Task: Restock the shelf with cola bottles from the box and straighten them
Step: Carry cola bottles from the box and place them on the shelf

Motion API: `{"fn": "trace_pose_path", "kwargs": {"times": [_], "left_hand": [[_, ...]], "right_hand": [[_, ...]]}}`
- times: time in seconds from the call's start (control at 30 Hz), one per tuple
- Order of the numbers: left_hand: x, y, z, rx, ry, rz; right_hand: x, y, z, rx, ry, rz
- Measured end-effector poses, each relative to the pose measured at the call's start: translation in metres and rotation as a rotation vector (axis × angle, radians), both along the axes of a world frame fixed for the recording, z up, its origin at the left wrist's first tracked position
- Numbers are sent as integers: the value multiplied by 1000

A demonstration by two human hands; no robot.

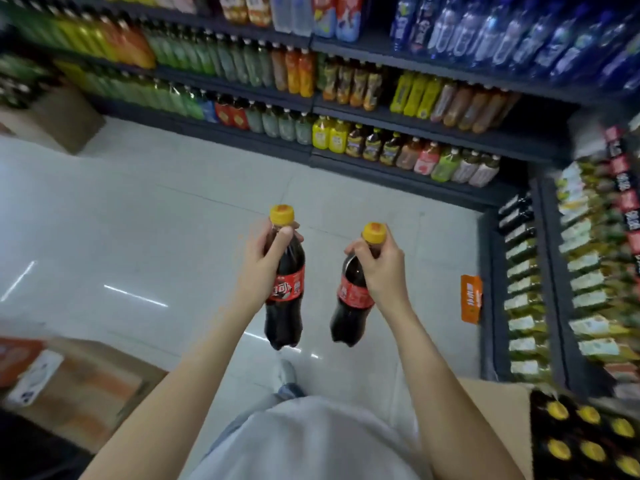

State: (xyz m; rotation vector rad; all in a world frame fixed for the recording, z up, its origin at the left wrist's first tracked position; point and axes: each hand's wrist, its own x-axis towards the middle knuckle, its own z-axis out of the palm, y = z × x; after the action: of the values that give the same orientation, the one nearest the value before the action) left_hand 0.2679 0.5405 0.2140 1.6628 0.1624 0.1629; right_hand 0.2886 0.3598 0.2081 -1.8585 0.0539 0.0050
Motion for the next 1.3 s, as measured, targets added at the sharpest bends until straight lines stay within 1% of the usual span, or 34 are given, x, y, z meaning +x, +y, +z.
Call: {"fn": "trace_pose_path", "kwargs": {"times": [0.17, 0.3, 0.37, 0.5, 0.6, 0.77, 0.87, 0.93, 1.0, 1.1, 1.2, 1.3], "left_hand": [[86, 104, 18, 6, -36, 30], [173, 169, 24, 65, -132, 167], [224, 197, 25, 45, -171, 229], [340, 251, 34, 1, -261, 305], [433, 289, 56, 18, -337, 373], [558, 350, 91, 107, -522, 488], [638, 386, 100, 142, -628, 549], [691, 408, 107, 159, -652, 570], [740, 429, 121, 155, -712, 543], [824, 463, 136, 106, -793, 434], [901, 493, 148, 84, -789, 339], [969, 512, 161, 169, -756, 212]], "right_hand": [[108, 103, 13, 46, -28, 81], [204, 159, 16, 40, -48, 186], [255, 182, 18, 62, -84, 206], [375, 228, 30, 100, -205, 216], [474, 264, 54, 98, -280, 213], [601, 323, 96, 153, -416, 176], [671, 365, 118, 194, -566, 114], [716, 394, 129, 226, -657, 82], [760, 423, 141, 265, -729, 43], [829, 467, 156, 248, -822, -41], [895, 507, 166, 203, -872, -104], [953, 542, 179, 134, -864, -147]]}}
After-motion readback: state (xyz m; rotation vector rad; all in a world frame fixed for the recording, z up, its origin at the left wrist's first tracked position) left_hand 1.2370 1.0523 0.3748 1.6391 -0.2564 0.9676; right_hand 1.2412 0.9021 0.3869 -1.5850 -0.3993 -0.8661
